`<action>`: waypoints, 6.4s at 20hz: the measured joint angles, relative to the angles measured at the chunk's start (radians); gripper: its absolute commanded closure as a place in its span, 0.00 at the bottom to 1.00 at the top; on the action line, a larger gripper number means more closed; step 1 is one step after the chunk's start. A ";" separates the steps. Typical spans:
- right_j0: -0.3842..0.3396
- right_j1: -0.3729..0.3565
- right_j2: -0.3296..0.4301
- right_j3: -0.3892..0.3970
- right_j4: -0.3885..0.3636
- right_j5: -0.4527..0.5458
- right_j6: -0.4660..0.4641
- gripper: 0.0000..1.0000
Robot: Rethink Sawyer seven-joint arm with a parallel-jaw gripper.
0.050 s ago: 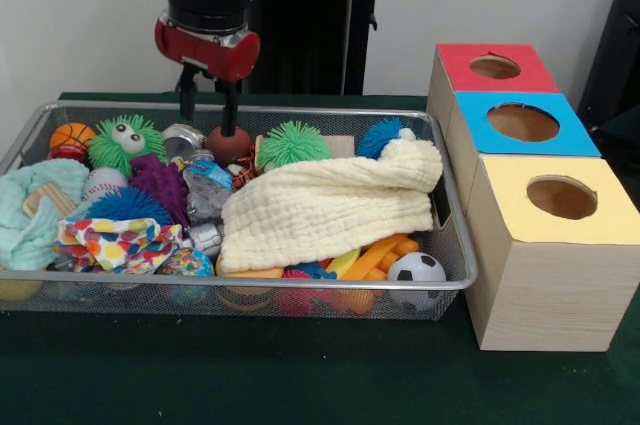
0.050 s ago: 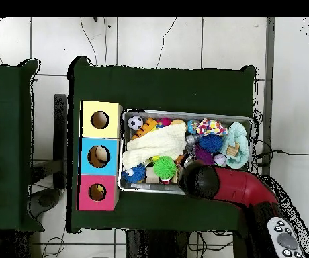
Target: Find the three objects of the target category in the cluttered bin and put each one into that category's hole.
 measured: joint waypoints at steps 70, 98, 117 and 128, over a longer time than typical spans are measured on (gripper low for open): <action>-0.210 0.214 0.143 -0.277 -0.519 0.031 -0.138 1.00; -0.283 -0.044 0.203 0.009 -0.223 0.227 -0.138 1.00; -0.264 -0.293 0.248 0.120 -0.102 0.349 -0.138 1.00; -0.306 -0.364 0.308 0.121 -0.075 0.405 -0.138 1.00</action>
